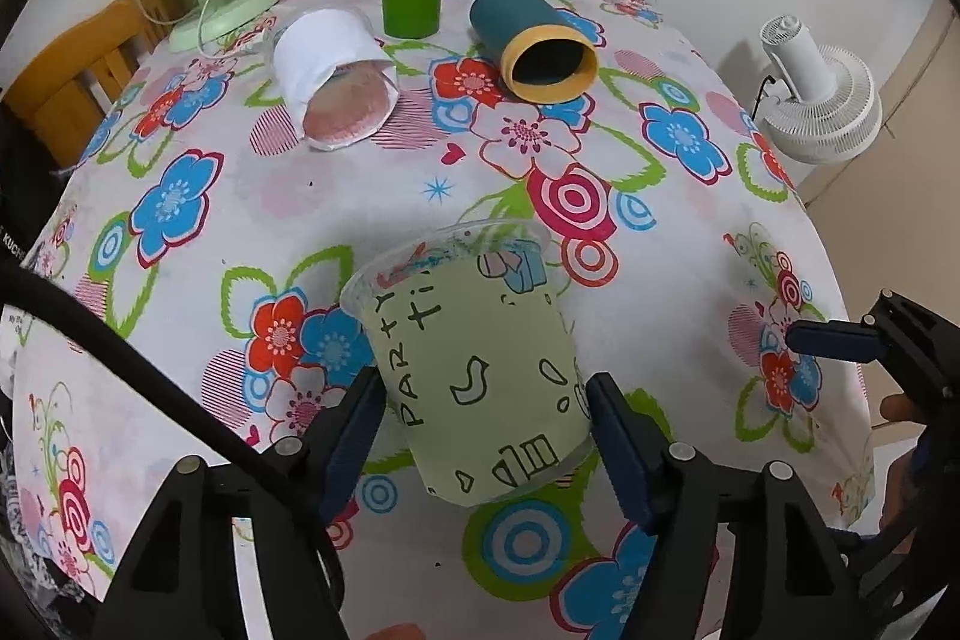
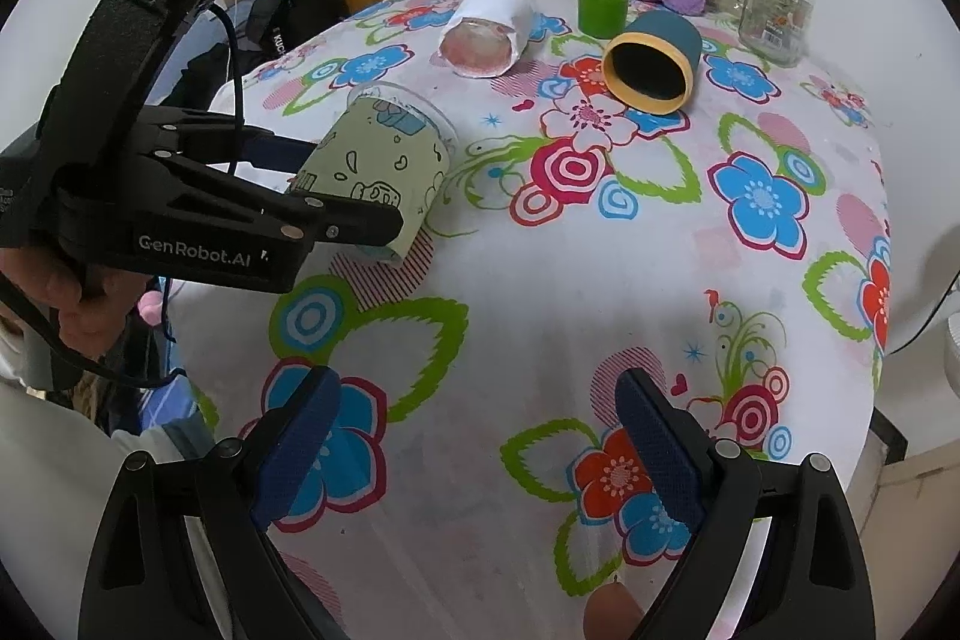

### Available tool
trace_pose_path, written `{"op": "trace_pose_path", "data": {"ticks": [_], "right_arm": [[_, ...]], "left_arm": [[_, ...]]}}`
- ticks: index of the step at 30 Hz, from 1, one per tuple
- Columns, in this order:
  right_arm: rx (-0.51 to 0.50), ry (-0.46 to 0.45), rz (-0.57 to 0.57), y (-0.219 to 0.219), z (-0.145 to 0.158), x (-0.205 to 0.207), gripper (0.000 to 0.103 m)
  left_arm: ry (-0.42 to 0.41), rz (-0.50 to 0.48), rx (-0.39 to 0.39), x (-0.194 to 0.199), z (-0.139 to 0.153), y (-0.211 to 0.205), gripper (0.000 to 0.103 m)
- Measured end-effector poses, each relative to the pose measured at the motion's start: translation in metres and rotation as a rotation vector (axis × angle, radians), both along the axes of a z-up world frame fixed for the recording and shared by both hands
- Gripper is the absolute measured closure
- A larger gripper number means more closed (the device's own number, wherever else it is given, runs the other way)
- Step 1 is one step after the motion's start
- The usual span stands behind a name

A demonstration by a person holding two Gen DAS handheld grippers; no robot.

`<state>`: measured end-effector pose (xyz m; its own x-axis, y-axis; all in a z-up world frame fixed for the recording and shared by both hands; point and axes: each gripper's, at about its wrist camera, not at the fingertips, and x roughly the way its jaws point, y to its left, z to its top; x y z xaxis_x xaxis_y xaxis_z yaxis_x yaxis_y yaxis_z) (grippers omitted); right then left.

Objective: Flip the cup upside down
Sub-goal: 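Grasp the cup with the left gripper while the right gripper opens and withdraws, then lift the cup with the left gripper and rotate it so its opening faces down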

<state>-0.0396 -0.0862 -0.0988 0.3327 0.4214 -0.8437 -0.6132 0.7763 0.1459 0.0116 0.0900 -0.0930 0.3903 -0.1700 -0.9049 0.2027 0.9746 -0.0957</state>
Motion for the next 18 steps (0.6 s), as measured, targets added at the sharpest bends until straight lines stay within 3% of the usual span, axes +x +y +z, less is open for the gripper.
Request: {"op": "trace_pose_path", "data": {"ticks": [5, 9, 18], "right_arm": [[0.0, -0.003, 0.001, -0.001, 0.0, -0.002, 0.009], [0.008, -0.004, 0.001, -0.001, 0.0, -0.003, 0.009], [0.059, 0.008, -0.014, -0.001, -0.005, -0.001, 0.009]], "left_arm": [[0.014, 0.011, -0.006, 0.004, -0.003, -0.003, 0.024], [0.015, 0.031, -0.008, 0.006, -0.007, 0.0, 0.034], [-0.005, -0.001, -0.003, 0.006, 0.003, 0.012, 0.039]]}}
